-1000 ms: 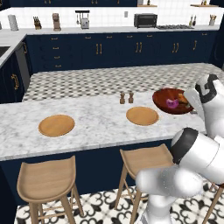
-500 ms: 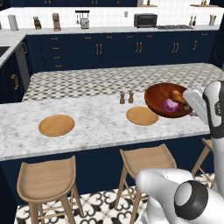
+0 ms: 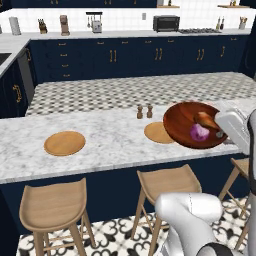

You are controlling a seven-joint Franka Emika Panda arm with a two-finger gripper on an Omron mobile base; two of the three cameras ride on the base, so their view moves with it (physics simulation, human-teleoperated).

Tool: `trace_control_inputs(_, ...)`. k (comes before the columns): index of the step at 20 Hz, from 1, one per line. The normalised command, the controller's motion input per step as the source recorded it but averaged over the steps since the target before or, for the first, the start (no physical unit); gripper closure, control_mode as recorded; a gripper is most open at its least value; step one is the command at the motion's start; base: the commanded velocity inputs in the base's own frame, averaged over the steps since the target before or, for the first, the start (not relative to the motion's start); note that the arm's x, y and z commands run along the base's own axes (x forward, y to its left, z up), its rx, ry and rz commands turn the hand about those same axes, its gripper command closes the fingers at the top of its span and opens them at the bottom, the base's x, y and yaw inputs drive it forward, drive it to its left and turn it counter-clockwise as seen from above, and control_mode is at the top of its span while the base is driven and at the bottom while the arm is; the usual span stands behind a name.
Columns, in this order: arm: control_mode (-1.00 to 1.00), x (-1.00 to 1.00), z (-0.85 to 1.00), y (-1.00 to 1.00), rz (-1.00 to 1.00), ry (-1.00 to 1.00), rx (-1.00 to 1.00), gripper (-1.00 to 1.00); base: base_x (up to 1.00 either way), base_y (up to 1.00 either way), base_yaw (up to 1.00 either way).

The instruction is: Pick the chicken drumstick and onion from their plates and place them in the bowl. Then put the bowl in the fridge.

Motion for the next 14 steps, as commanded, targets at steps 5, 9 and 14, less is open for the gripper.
trace_control_inputs(5,1.00,-0.55,0.17,0.12,0.04,0.00,-0.04,1.00,-0.31,-0.03,0.00)
trace_control_inputs(9,1.00,0.00,0.00,0.00,0.00,0.00,0.00,1.00,-0.33,-0.92,-0.30)
trace_control_inputs(14,1.00,0.00,0.00,0.00,0.00,0.00,0.00,1.00,0.00,-1.00,-0.35)
